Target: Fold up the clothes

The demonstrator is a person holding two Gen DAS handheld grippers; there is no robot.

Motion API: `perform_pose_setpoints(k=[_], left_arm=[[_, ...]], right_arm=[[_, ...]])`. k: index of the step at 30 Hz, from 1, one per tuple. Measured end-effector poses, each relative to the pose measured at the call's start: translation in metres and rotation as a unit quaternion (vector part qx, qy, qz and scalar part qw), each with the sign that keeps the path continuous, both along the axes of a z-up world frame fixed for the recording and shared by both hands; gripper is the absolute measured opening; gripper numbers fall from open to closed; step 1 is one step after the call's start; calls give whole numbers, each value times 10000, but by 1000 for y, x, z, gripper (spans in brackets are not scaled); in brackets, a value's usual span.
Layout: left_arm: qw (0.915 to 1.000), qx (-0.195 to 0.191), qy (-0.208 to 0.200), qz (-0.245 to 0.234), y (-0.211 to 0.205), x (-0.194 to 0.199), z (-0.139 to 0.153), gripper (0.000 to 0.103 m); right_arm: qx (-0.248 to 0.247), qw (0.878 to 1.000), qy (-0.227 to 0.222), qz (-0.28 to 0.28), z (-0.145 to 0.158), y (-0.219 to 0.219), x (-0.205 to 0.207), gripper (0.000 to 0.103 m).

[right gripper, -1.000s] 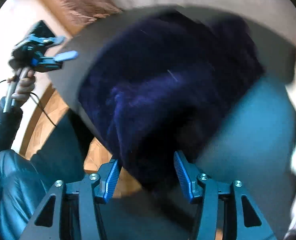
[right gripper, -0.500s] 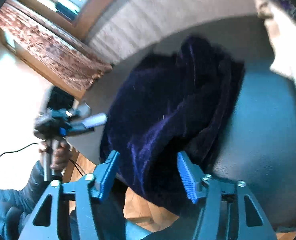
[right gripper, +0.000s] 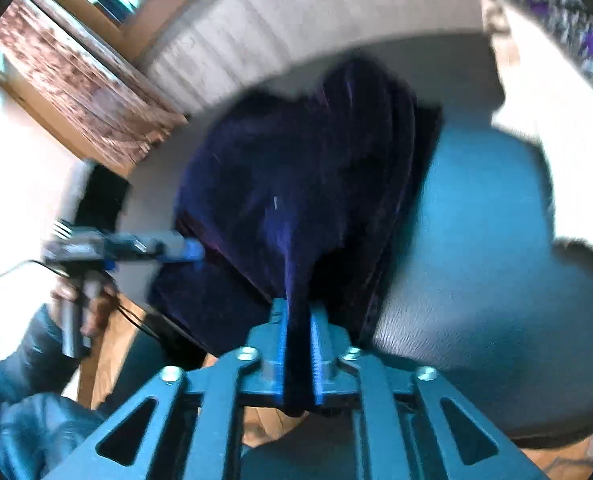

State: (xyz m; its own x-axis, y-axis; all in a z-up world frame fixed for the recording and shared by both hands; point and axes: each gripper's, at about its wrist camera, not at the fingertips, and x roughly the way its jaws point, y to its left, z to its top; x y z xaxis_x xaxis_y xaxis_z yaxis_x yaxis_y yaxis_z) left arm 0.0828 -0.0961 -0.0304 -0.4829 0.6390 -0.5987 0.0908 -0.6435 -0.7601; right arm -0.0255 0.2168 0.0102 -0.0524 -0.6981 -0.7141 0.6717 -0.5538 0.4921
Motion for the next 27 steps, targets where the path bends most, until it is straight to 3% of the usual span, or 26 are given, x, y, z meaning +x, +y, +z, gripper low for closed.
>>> perform_pose_setpoints(k=[3,6,10,12,13,15,18,20,23,26,27], left_arm=[[9996,-266,90,-44,5,-2,7,46],[9977,-614,259,-78,15,-6,16,47],[9959,-740,510,-36,15,0,25,48],[9958,-719,574,-7,14,-1,26,48],[9956,-729,581,-11,14,-2,25,48],[9954,-777,559,-27,15,-3,23,48],[9953,-866,424,-76,17,-4,15,47],[9967,-703,406,-24,16,-1,10,47],[9964,-766,366,44,19,-1,10,41],[9948,-954,349,86,22,0,19,43],[9940,-991,424,174,19,1,27,43]], right_arm=[[-275,9987,329,-292,26,10,-16,58],[-331,9956,695,-540,38,-4,-36,60],[-86,9899,1157,-820,31,-47,-74,60],[64,9888,1244,-821,24,-64,-93,58],[271,9888,1249,-773,17,-78,-102,45],[600,9897,1098,-689,9,-95,-111,6],[583,9822,1620,-752,31,-94,-102,5],[792,9765,1694,-1069,27,-85,-109,5],[1237,9782,1222,-1138,-22,-84,-122,6],[915,9792,1246,-1317,-21,-78,-122,10],[814,9804,1142,-1383,-20,-75,-124,21]])
